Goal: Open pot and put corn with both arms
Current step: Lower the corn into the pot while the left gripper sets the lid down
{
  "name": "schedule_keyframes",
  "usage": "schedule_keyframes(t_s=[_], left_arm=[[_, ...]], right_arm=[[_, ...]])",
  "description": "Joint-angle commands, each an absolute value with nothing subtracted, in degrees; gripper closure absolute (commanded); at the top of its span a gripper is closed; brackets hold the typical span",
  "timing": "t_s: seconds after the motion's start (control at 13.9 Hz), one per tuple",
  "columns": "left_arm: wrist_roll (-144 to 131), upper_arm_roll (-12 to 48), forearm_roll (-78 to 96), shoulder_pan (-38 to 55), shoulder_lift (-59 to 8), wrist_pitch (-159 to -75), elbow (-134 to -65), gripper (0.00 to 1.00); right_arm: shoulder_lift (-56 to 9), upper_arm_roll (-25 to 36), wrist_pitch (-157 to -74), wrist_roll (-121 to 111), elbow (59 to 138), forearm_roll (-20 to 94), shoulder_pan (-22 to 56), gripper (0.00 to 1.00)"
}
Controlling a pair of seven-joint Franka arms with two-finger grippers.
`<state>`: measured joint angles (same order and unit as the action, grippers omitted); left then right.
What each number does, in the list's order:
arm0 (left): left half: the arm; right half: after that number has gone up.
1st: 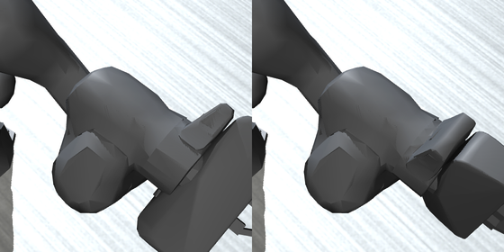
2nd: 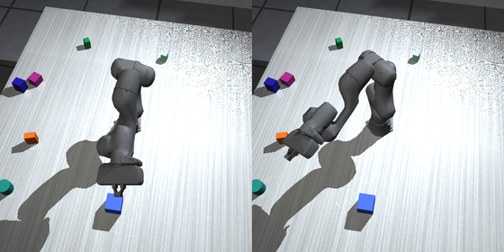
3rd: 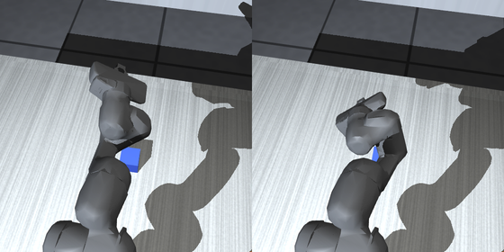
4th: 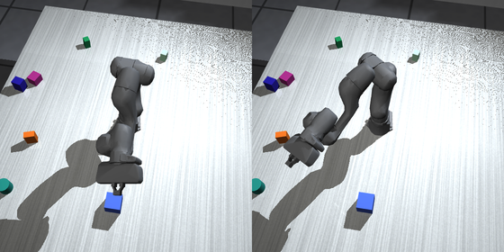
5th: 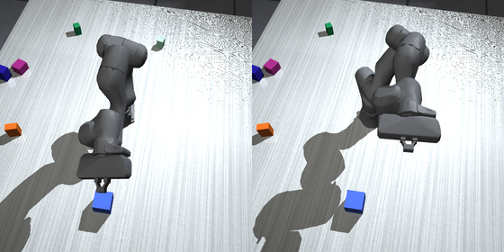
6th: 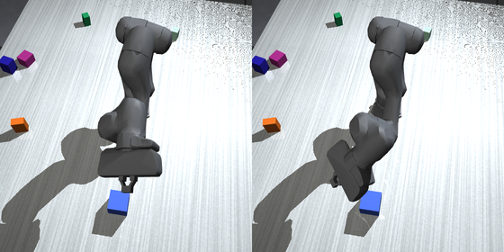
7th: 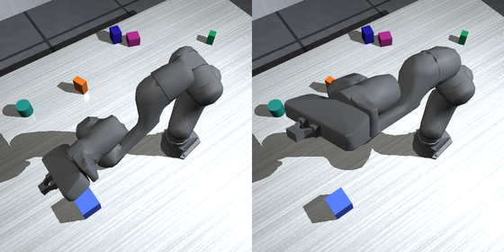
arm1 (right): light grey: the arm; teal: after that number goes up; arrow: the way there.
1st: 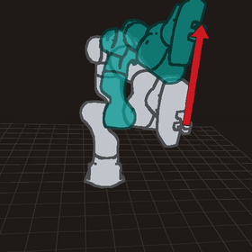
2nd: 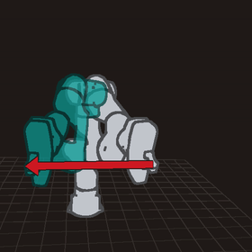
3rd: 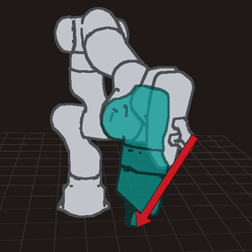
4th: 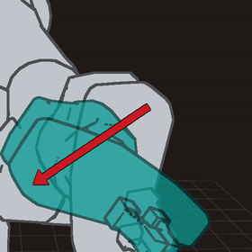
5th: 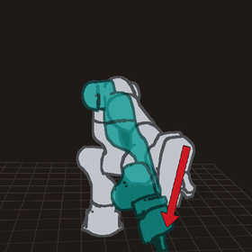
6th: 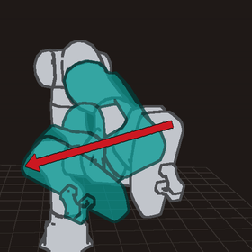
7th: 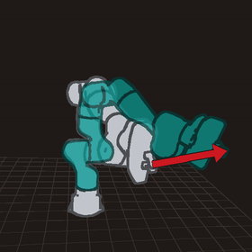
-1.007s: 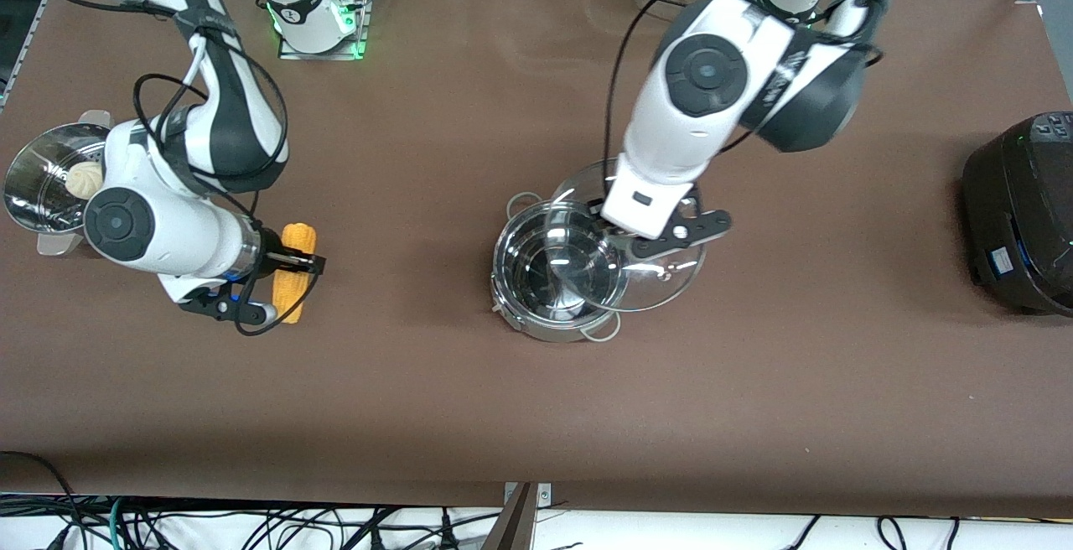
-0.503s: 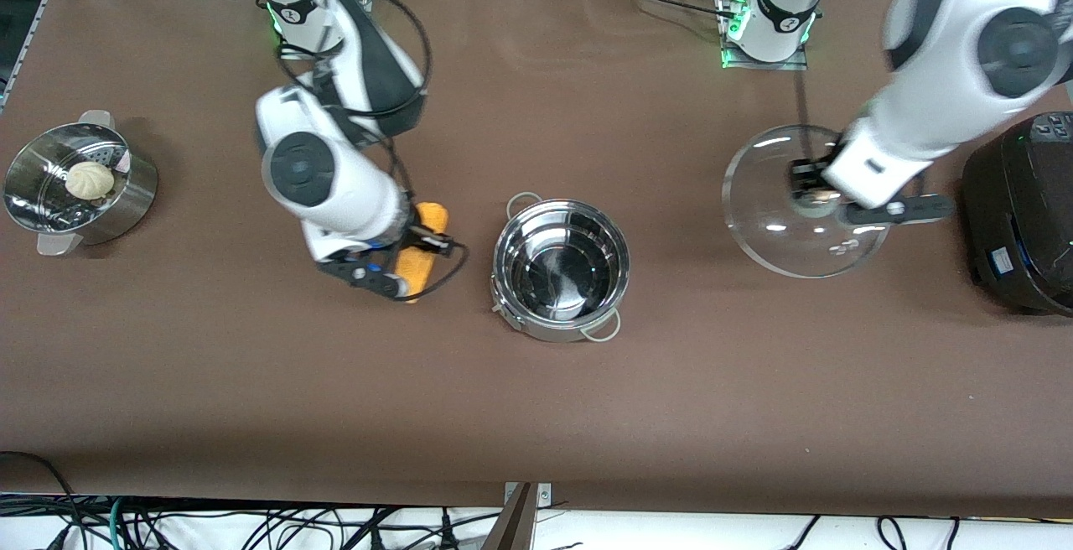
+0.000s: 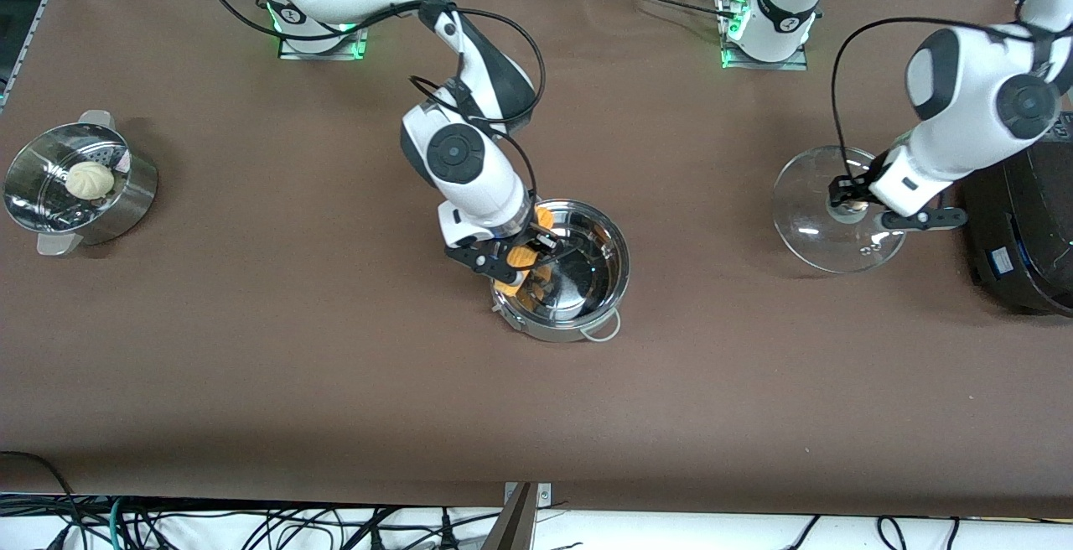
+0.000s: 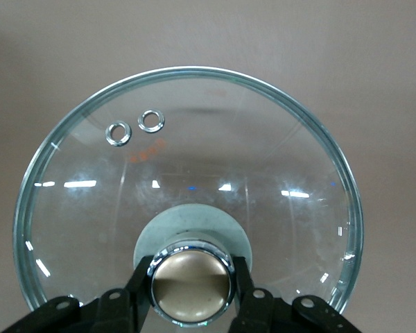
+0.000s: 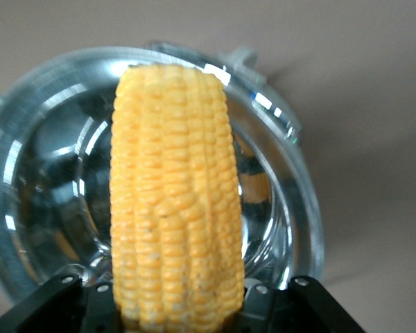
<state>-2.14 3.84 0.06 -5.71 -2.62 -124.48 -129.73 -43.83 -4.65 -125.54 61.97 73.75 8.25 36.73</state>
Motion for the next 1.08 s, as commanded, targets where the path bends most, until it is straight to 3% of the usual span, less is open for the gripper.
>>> schedule_keyframes(t_s=[0.0,0.22,0.29,0.36,0.5,0.58,0.65,0.72,1.01], left_arm=[[-2.99,4.13,0.35,-5.45,-6.57,-128.65,-128.76,1.00],[-3.34,4.22,0.44,-5.45,-13.95,-137.00,-128.67,1.00],[-3.34,4.31,0.61,-5.45,-15.89,-139.46,-128.76,1.00],[-3.34,4.31,1.49,-5.19,-17.56,-141.31,-128.76,1.00],[-3.25,4.39,2.11,-4.84,-18.63,-142.73,-128.76,1.00],[-3.34,4.83,2.20,-4.83,-18.55,-142.73,-128.76,0.93],[-3.25,5.01,2.20,-5.01,-18.28,-142.39,-128.76,0.40],[-3.08,5.01,2.20,-5.18,-17.32,-141.95,-128.67,0.01],[-3.34,5.01,2.11,-5.36,-6.36,-133.35,-127.36,0.00]], right_arm=[[-47.28,-4.31,-128.21,62.14,71.10,9.23,37.09,0.91],[-48.51,-5.00,-133.84,62.31,71.10,9.23,37.53,0.88],[-48.52,-5.10,-134.12,62.49,71.10,9.14,37.53,0.57],[-48.95,-5.10,-134.12,62.32,71.10,8.27,38.40,0.02],[-48.61,-4.48,-133.86,61.96,71.10,6.95,39.64,0.00],[-48.43,-4.48,-133.77,61.96,71.02,6.86,39.64,0.00],[-48.08,-4.48,-133.77,62.14,71.02,6.86,39.73,0.00],[-47.82,-4.48,-133.51,62.14,71.02,6.86,39.73,0.00],[-46.32,-4.40,-133.24,61.79,71.02,6.86,39.46,0.00]])
